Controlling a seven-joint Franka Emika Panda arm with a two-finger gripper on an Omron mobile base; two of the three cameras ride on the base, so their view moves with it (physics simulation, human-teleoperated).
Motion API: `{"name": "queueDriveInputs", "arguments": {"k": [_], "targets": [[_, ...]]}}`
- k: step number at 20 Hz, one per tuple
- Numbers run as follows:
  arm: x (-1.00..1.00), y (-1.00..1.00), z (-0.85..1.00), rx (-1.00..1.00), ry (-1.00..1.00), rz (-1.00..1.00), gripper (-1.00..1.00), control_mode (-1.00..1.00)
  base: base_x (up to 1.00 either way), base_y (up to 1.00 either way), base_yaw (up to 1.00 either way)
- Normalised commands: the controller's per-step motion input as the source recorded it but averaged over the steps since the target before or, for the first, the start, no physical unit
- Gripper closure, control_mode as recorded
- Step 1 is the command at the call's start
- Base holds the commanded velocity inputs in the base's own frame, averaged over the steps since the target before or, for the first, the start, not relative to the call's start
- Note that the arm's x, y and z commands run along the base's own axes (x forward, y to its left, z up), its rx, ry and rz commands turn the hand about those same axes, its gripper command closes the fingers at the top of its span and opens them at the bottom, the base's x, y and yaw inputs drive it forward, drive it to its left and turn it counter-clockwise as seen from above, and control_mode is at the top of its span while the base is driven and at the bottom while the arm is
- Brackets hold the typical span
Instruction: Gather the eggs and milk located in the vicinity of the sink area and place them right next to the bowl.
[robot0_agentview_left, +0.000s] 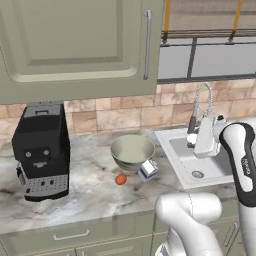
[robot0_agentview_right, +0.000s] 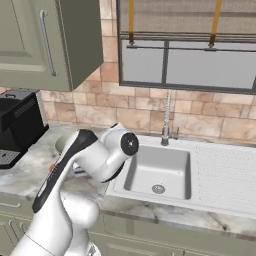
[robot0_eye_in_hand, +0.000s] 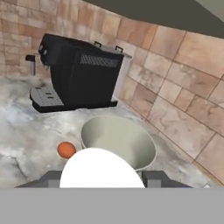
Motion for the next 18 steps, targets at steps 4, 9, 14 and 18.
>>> {"name": "queueDriveInputs", "arguments": {"k": [4, 9, 14, 18], "targets": [[0.23, -0.01, -0.06, 0.00, 0.12, 0.02, 1.00, -1.00, 0.00, 0.00, 0.00], [0.12, 0.00, -0.18, 0.00, 0.09, 0.03, 1.00, -1.00, 0.00, 0.00, 0.00], [0.06, 0.00, -0.30, 0.00, 0.05, 0.02, 1.00, -1.00, 0.00, 0.00, 0.00], [0.06, 0.00, -0.26, 0.00, 0.02, 0.00, 1.00, -1.00, 0.00, 0.00, 0.00]]}}
